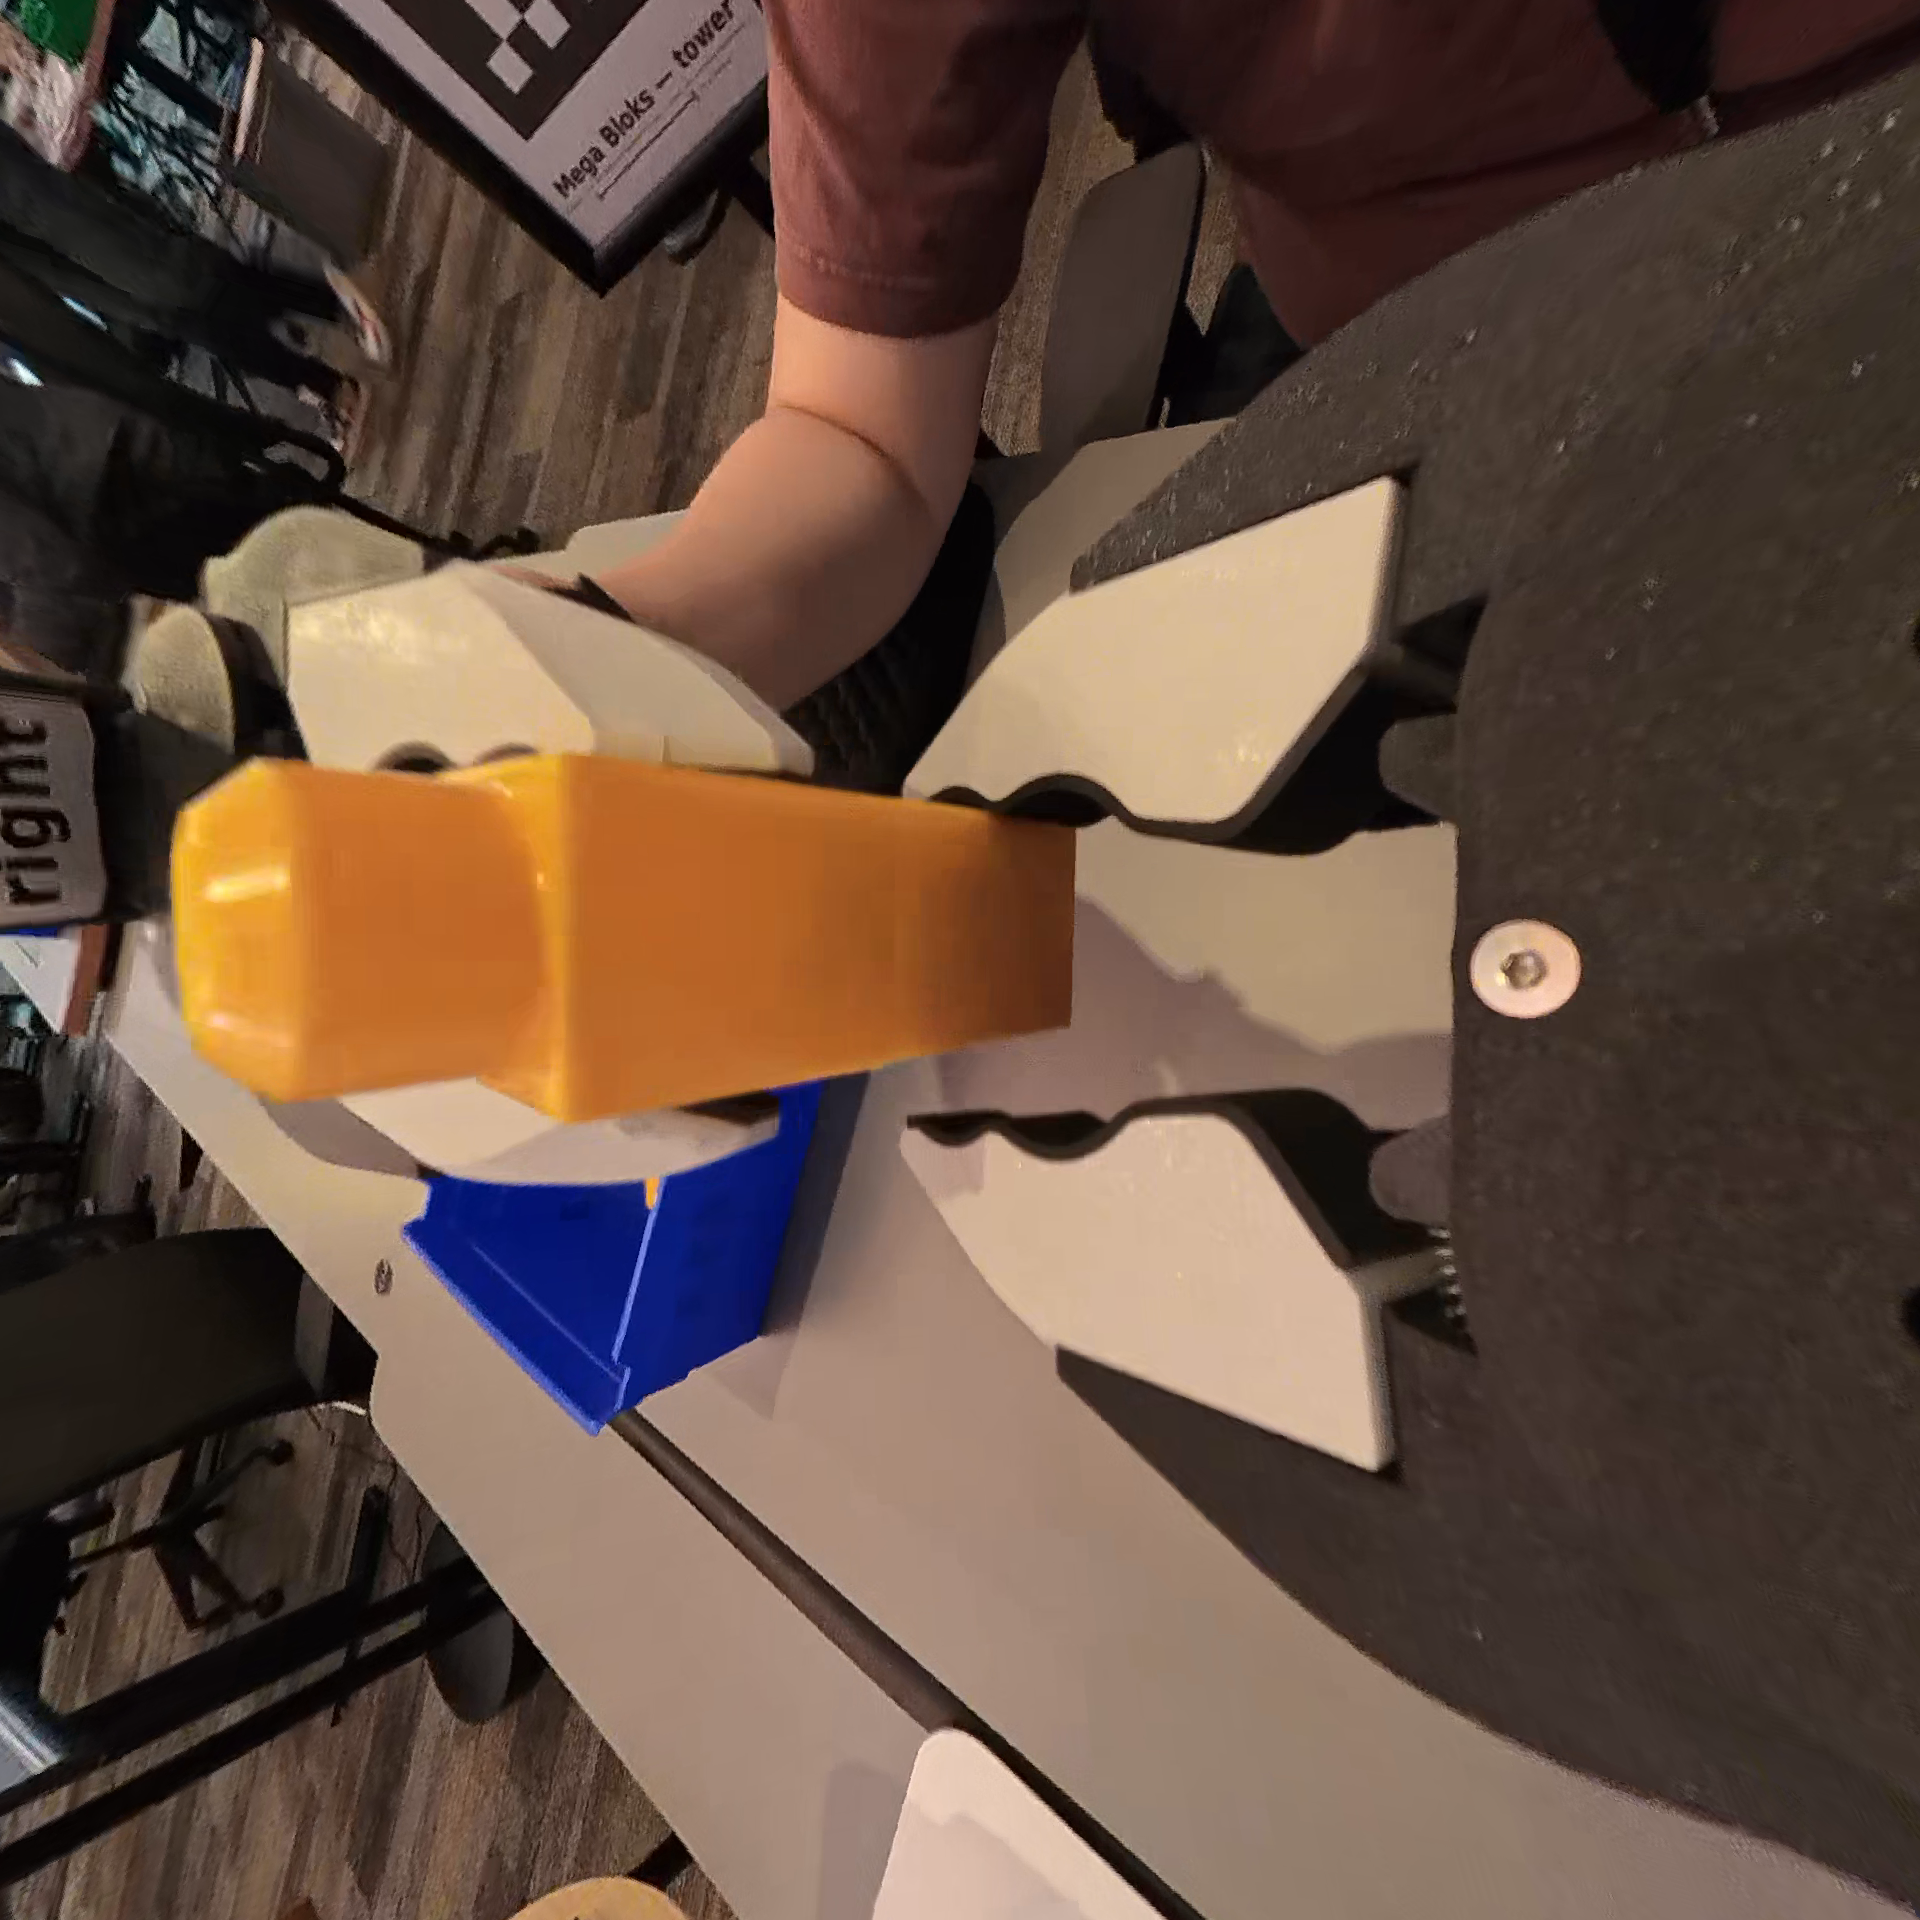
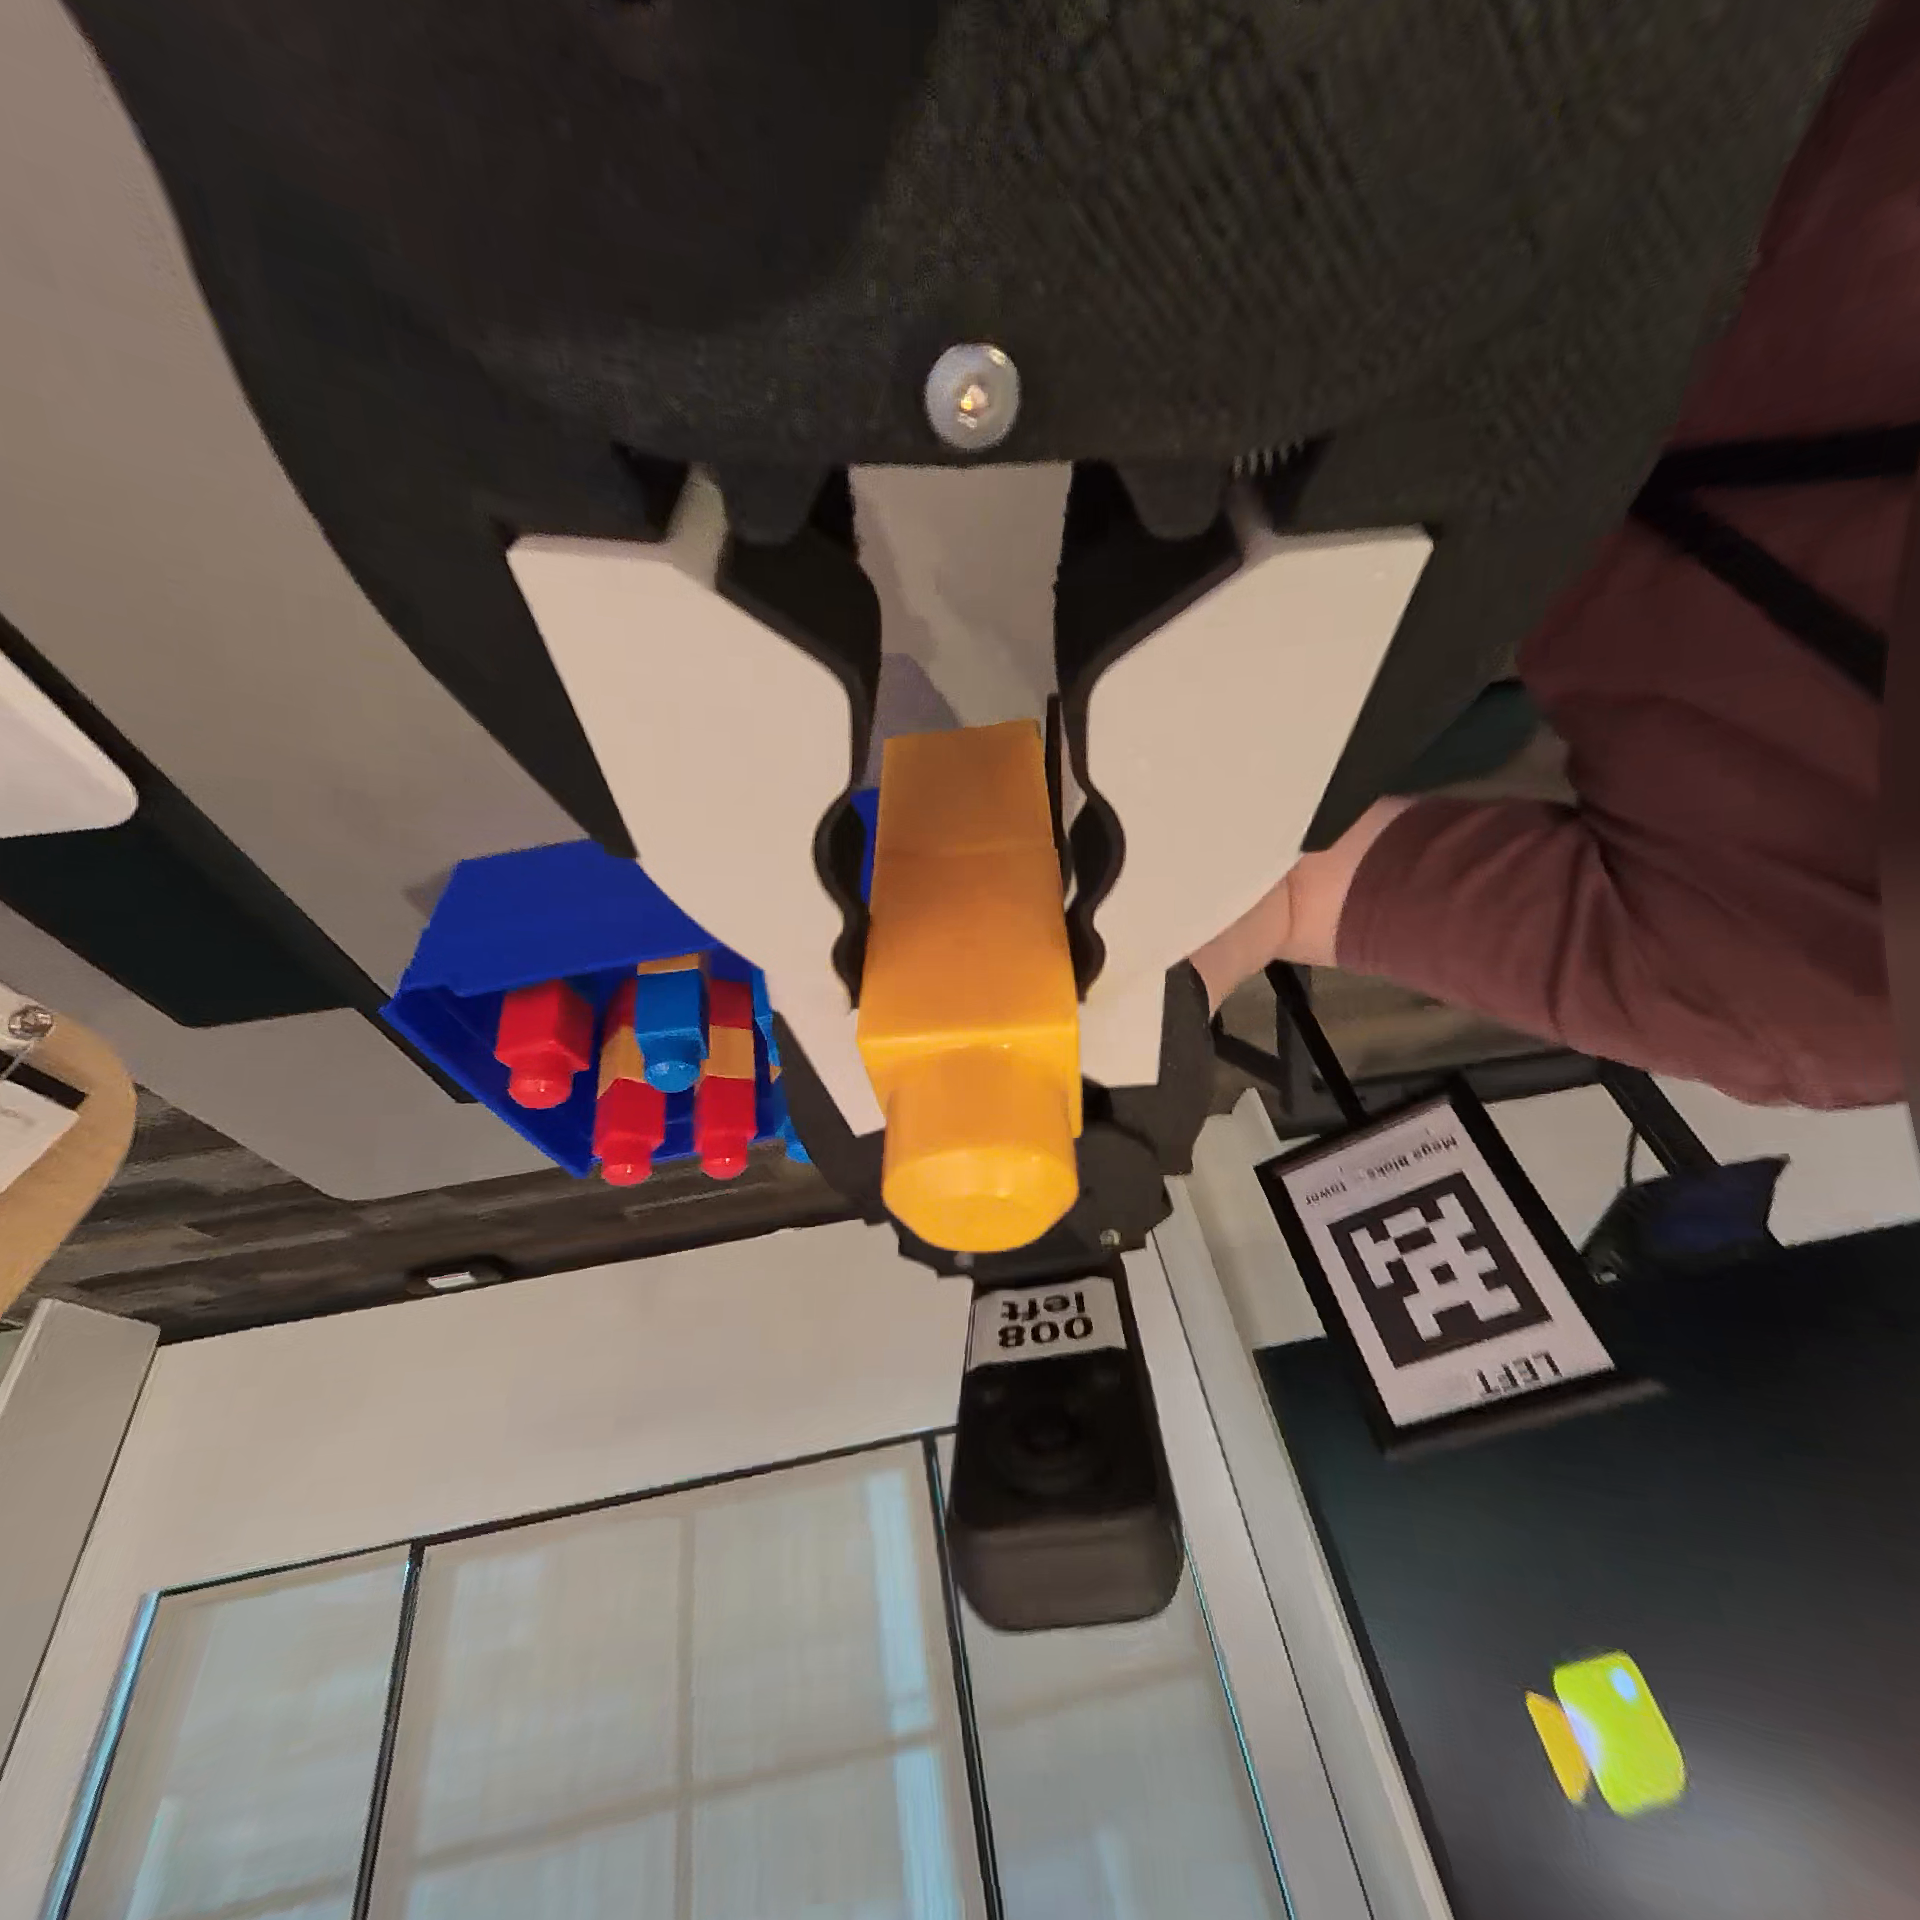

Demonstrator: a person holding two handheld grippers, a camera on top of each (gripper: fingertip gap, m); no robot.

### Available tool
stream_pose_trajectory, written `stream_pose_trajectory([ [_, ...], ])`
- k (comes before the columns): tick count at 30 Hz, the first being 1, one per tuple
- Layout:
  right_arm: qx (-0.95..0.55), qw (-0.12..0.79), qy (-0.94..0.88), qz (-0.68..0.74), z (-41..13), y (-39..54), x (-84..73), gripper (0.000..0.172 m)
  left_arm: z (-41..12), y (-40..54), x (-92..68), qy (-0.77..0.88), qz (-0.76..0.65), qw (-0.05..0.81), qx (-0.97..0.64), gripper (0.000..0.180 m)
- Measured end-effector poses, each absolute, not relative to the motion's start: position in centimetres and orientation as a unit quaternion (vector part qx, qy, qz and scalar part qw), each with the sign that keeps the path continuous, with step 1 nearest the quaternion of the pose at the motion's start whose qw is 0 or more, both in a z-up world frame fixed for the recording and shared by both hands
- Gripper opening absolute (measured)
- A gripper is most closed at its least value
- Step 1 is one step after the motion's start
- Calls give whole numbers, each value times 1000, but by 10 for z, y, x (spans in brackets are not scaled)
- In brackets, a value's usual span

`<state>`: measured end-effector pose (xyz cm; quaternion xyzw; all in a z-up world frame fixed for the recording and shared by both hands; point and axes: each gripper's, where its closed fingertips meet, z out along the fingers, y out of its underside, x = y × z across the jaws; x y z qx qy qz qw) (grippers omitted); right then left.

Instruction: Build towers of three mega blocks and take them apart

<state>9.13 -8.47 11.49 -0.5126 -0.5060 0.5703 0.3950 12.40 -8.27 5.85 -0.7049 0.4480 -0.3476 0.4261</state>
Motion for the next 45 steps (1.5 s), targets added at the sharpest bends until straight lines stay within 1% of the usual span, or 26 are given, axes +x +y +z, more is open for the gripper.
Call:
stream_pose_trajectory([
  [1,-516,398,-504,567,113,-82,92,37,59,-84,127,449,-360,426,-698,40],
  [2,-517,400,-502,566,113,-79,92,37,59,-81,129,442,-363,432,-697,38],
  [4,-517,396,-498,573,113,-76,96,37,60,-78,133,434,-383,437,-689,37],
  [10,-522,395,-468,594,116,-71,93,36,60,-80,132,410,-429,407,-695,37],
  [19,-519,404,-428,620,123,-69,88,36,65,-82,127,395,-452,392,-698,36],
  [20,-516,409,-417,626,126,-66,89,36,64,-81,126,393,-451,391,-699,36],
  [22,-482,446,-338,674,155,-49,114,37,46,-82,127,410,-428,358,-722,36],
  [23,-468,450,-309,695,167,-41,133,36,43,-82,131,408,-429,356,-723,36],
  [24,-469,456,-299,694,172,-31,151,36,43,-83,135,407,-440,353,-718,36],
  [25,-498,476,-304,658,167,-15,169,36,43,-85,137,409,-450,346,-714,36],
  [26,-560,512,-312,572,152,10,190,36,46,-85,136,407,-453,347,-713,36],
  [27,-643,543,-312,441,125,43,221,36,49,-83,133,405,-451,357,-711,36],
  [28,-729,534,-305,299,89,72,260,37,53,-82,129,405,-445,367,-710,36],
  [29,-806,477,-298,183,48,89,300,37,56,-83,126,411,-438,372,-708,36],
  [30,-866,395,-287,105,6,95,335,37,58,-86,124,417,-432,375,-707,36],
  [31,-905,325,-270,61,-29,97,360,37,58,-87,123,421,-425,377,-707,36],
  [33,-941,243,-234,22,-79,106,388,37,59,-89,124,427,-416,381,-707,36],
  [35,-955,210,-207,-38,-109,119,409,37,56,-92,125,438,-407,373,-709,37],
  [37,-956,204,-196,-80,-121,128,422,37,51,-91,126,442,-392,374,-715,37],
  [38,-954,212,-193,-85,-120,131,423,37,49,-90,125,443,-385,374,-719,37],
  [40,-944,257,-192,-73,-103,138,419,48,47,-87,124,442,-379,373,-722,37],
  [42,-920,336,-195,-49,-59,140,403,50,49,-83,122,433,-386,379,-721,37],
  [43,-895,392,-215,-4,-29,137,380,51,50,-82,120,429,-390,381,-720,37],
  [45,-804,491,-289,171,41,105,300,53,54,-78,115,421,-395,387,-719,37],
])
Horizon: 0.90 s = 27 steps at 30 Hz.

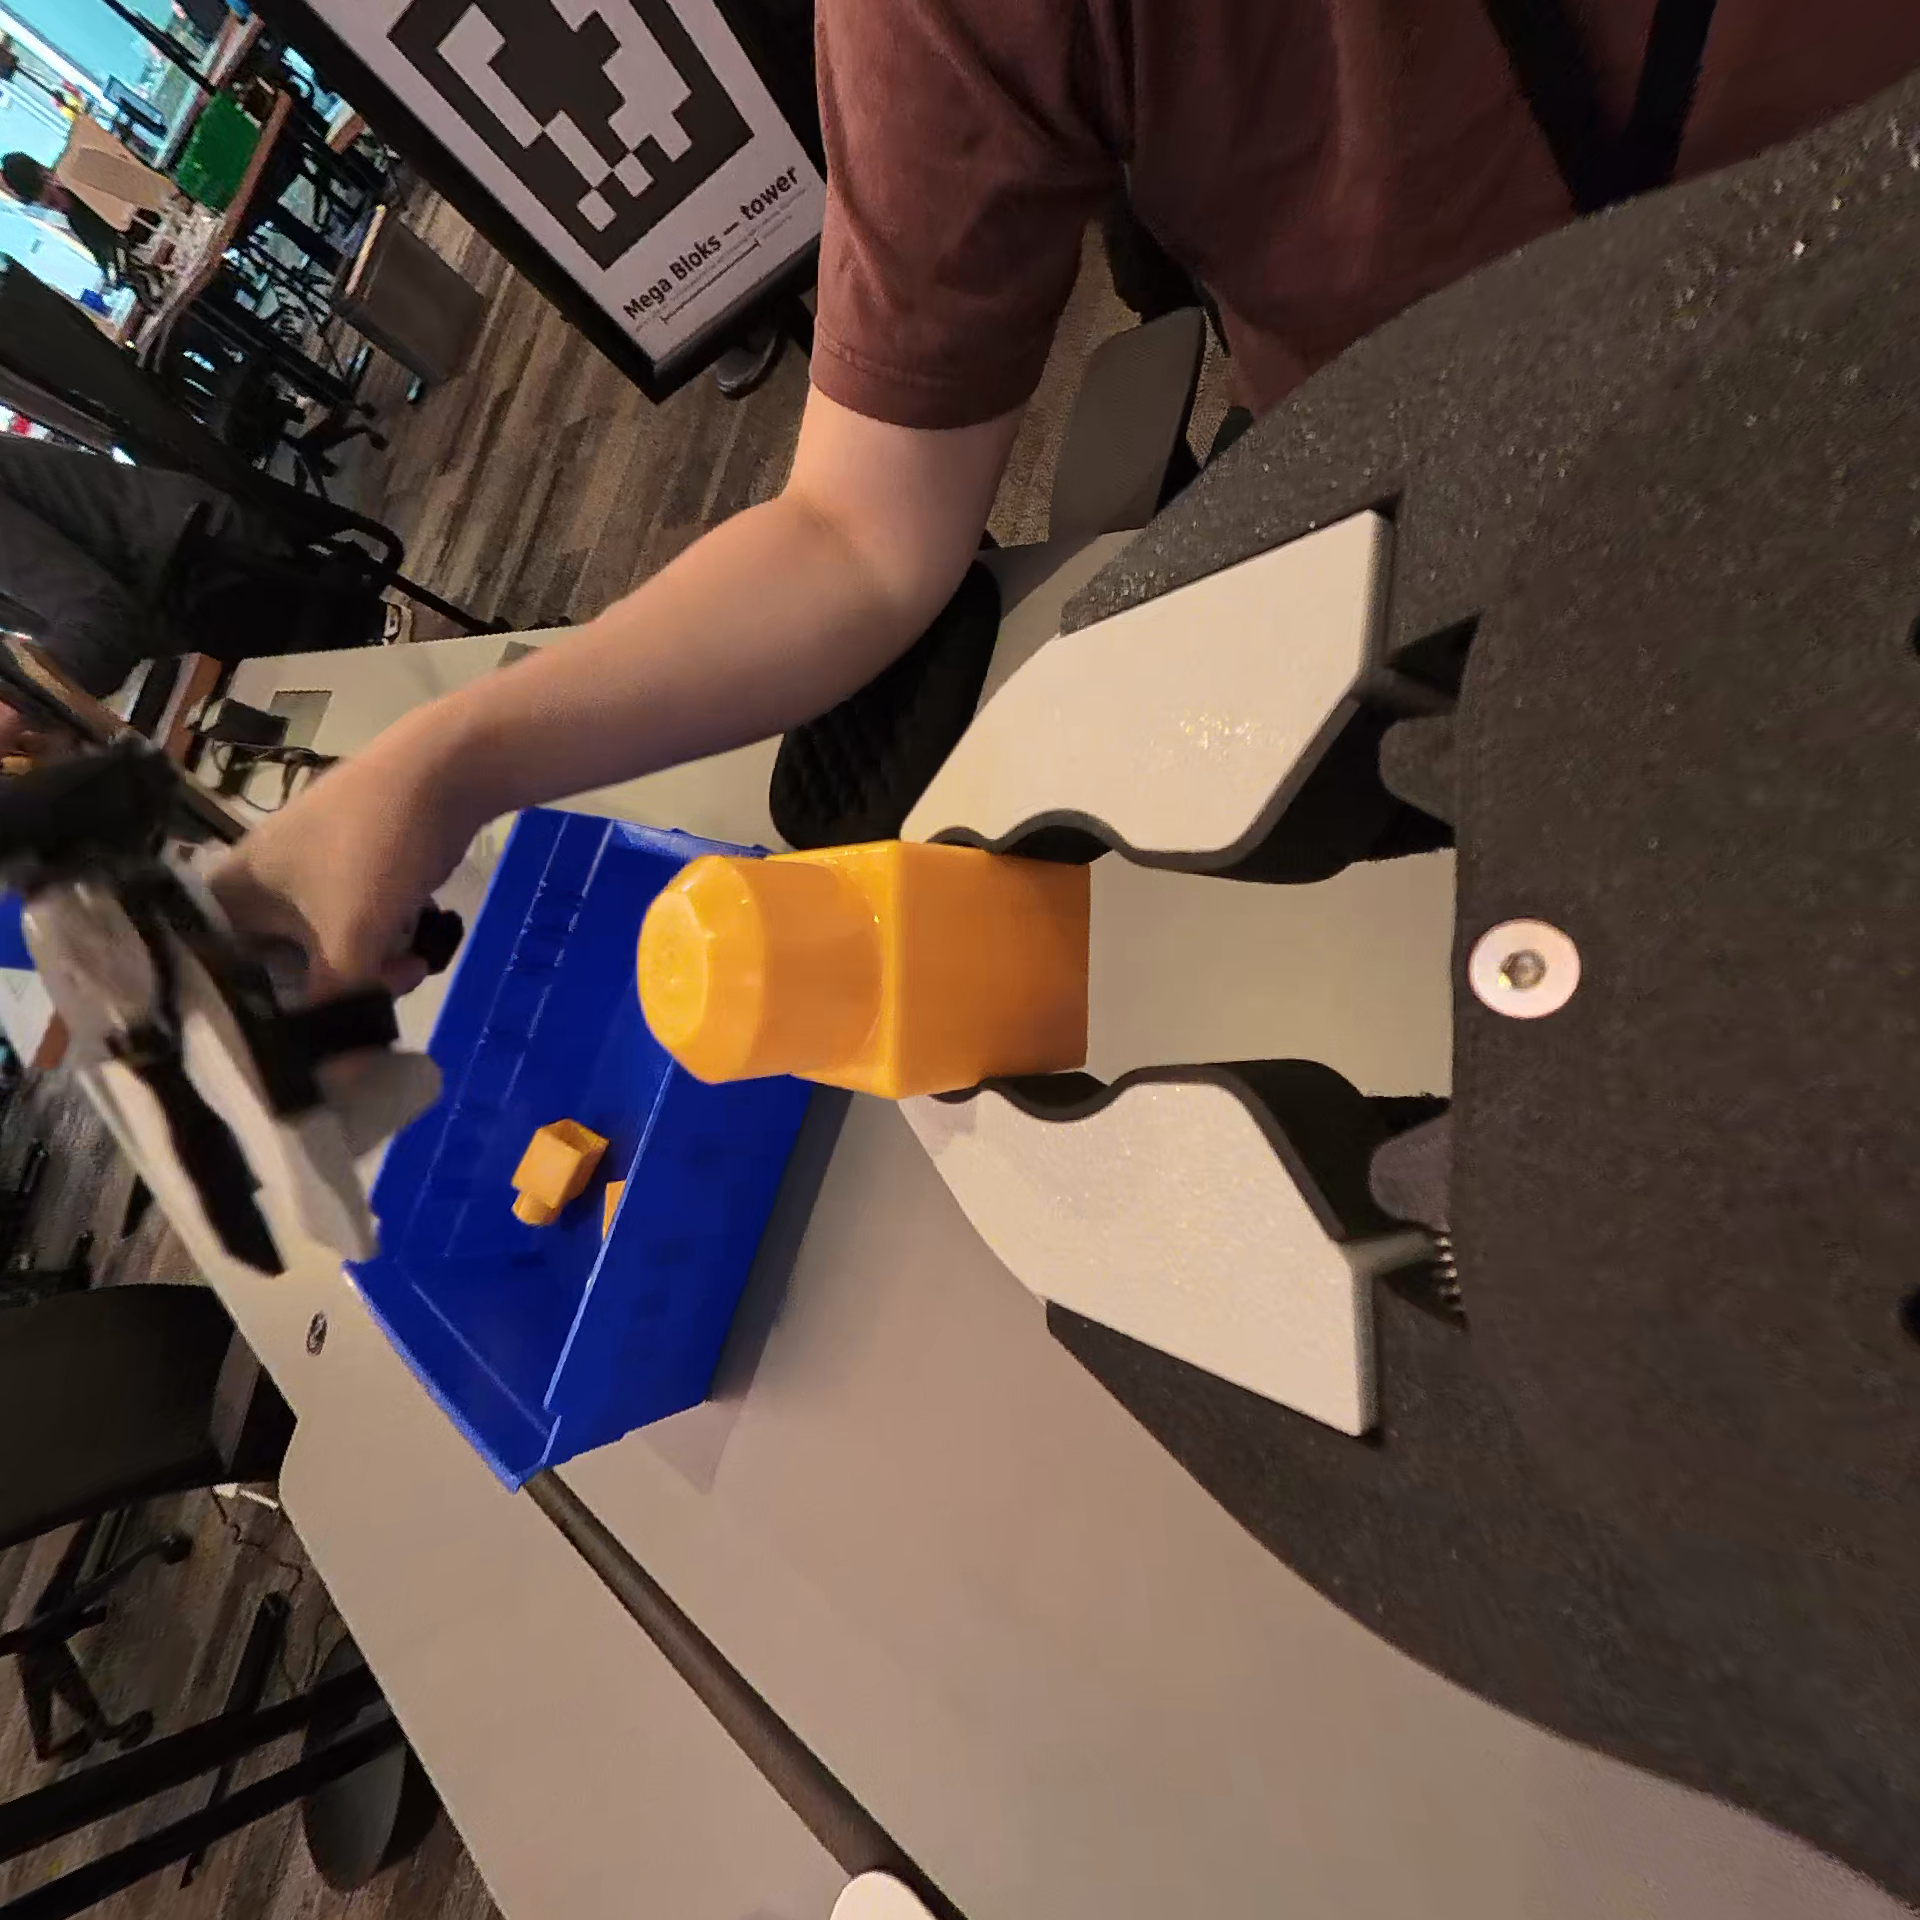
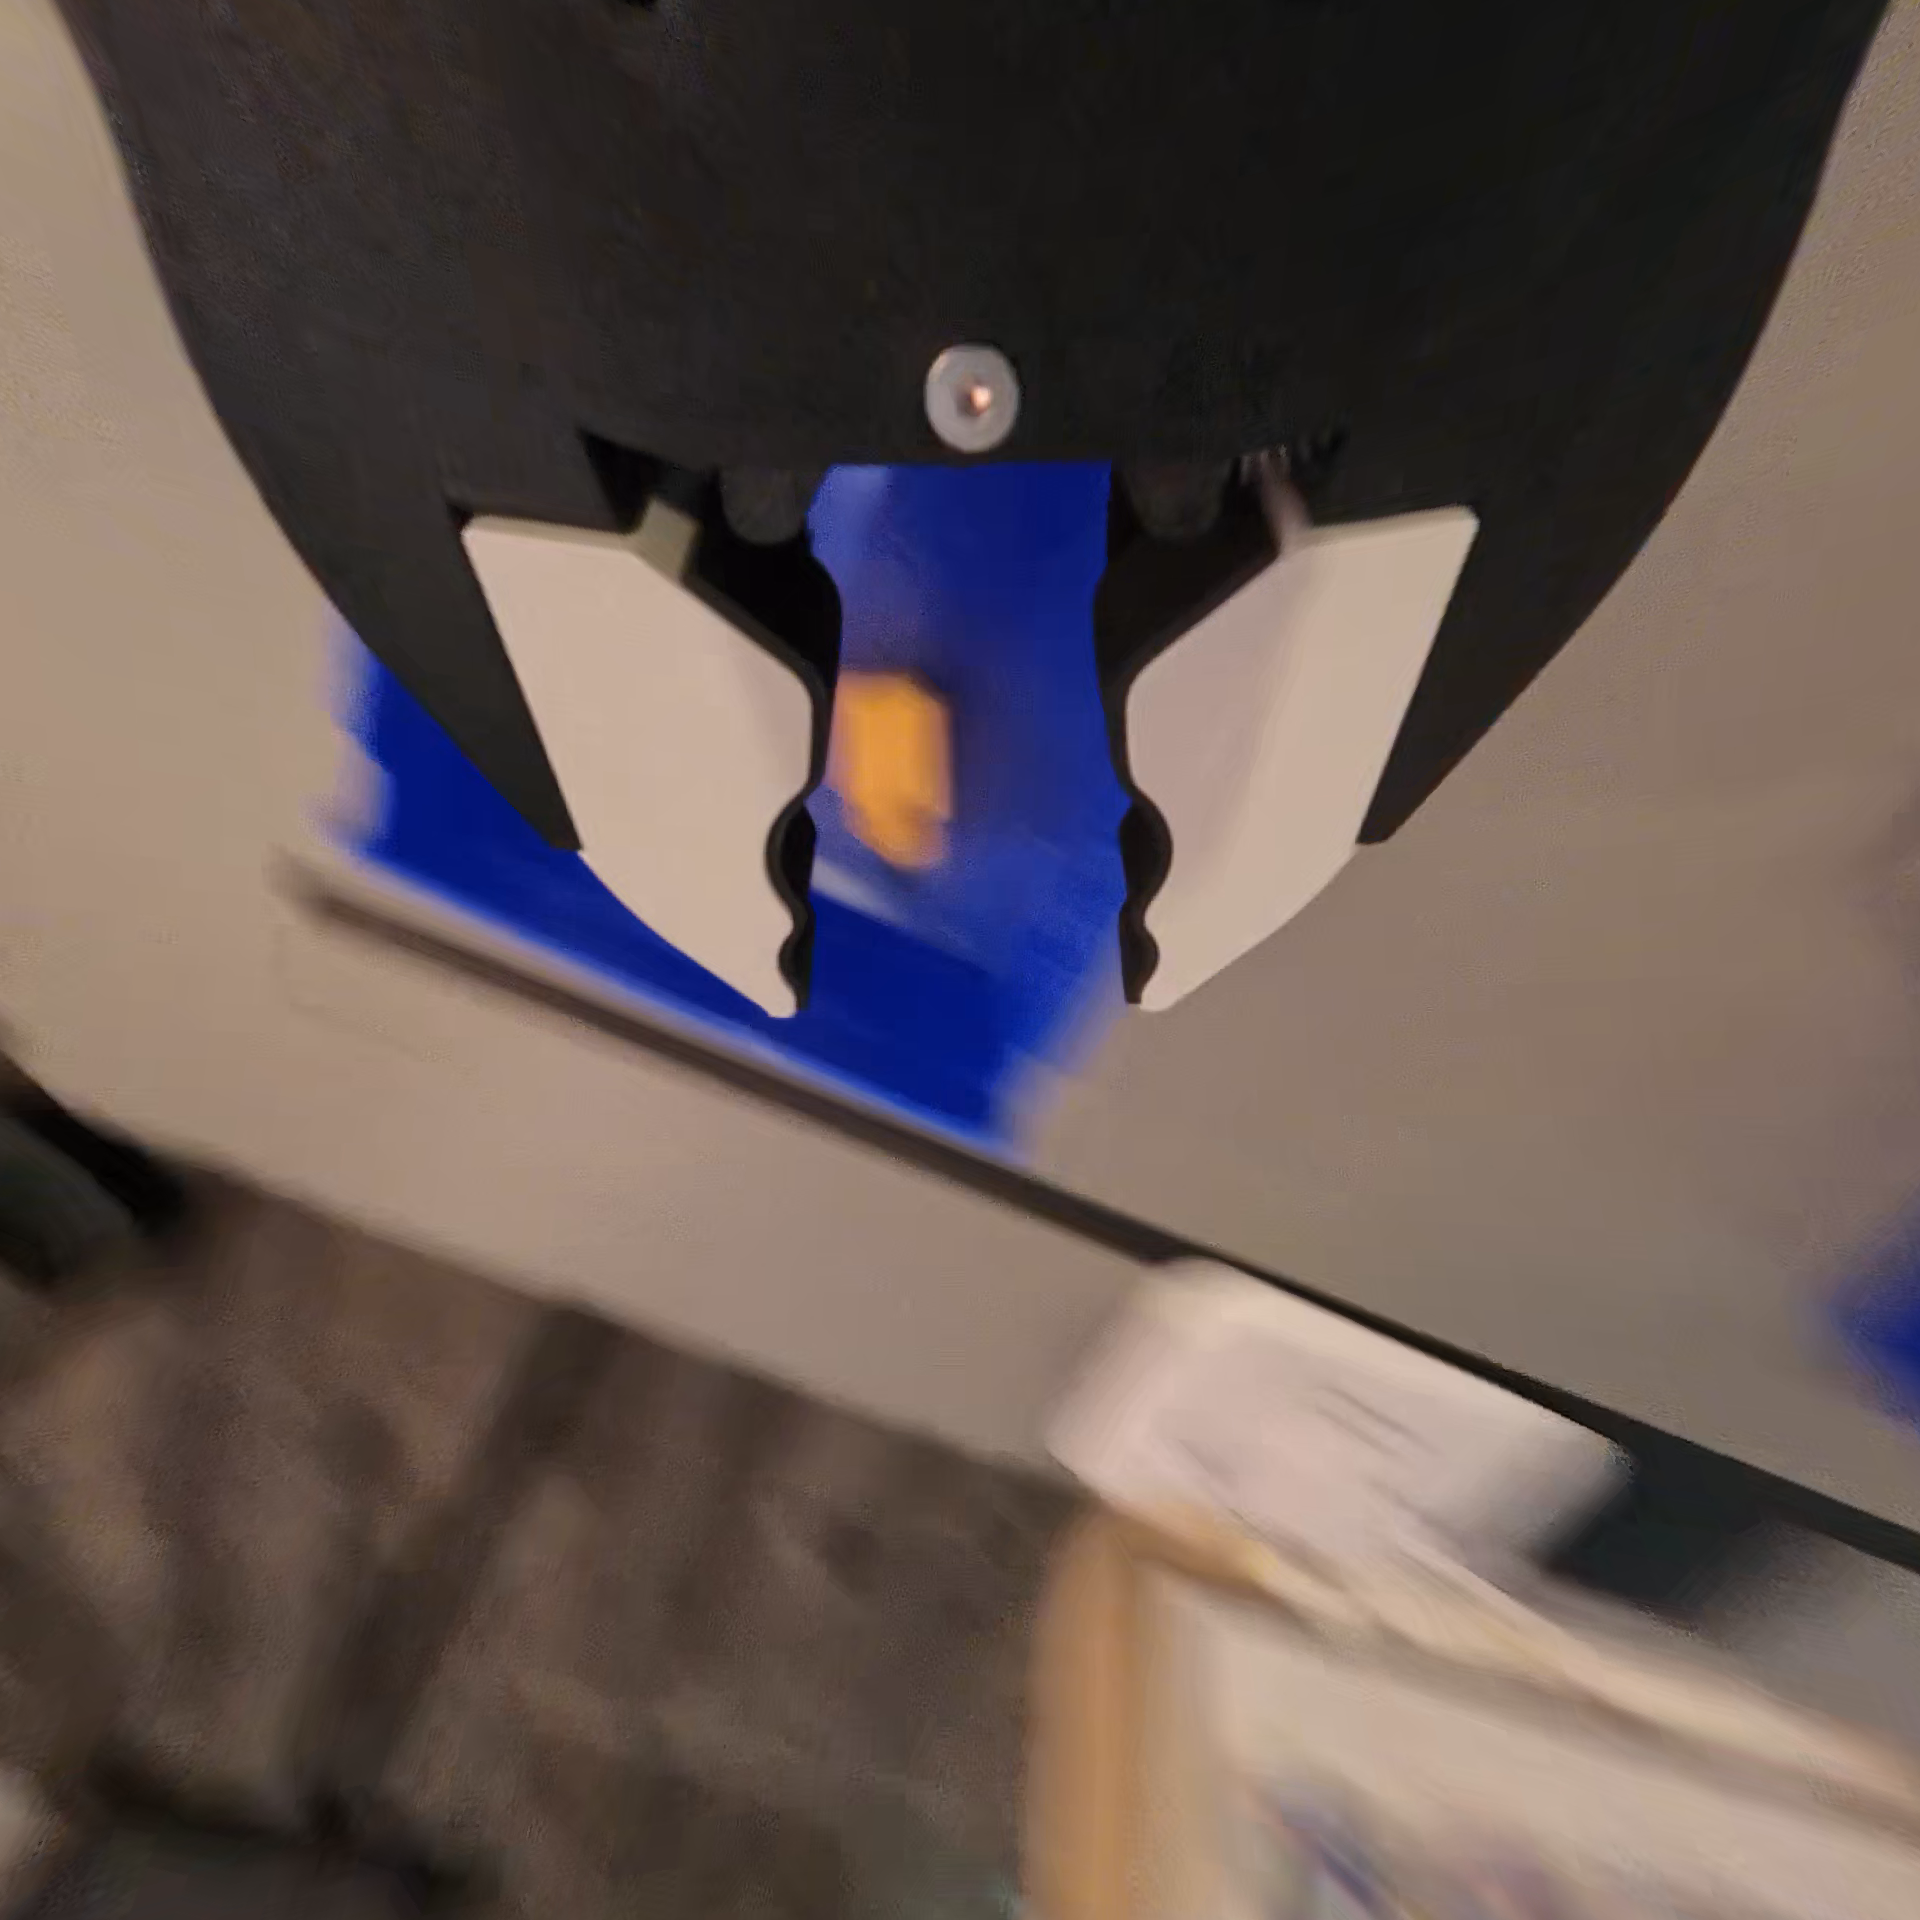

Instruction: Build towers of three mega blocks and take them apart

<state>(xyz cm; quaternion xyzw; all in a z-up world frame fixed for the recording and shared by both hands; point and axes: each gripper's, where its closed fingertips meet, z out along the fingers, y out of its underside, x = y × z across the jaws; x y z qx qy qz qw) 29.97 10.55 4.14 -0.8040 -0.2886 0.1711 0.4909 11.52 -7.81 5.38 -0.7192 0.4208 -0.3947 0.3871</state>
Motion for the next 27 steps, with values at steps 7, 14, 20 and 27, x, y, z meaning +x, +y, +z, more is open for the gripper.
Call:
stream_pose_trajectory([
  [7,-536,422,-516,519,117,-74,111,62,64,-76,105,411,-404,404,-710,37],
  [14,-523,337,-505,598,102,-86,86,34,62,-93,108,465,-390,391,-692,37],
  [20,-667,435,-472,378,92,-6,181,34,62,-89,86,462,-326,399,-722,66],
  [27,-945,140,-288,65,-80,54,380,35,88,-84,47,399,-306,444,-742,63],
])
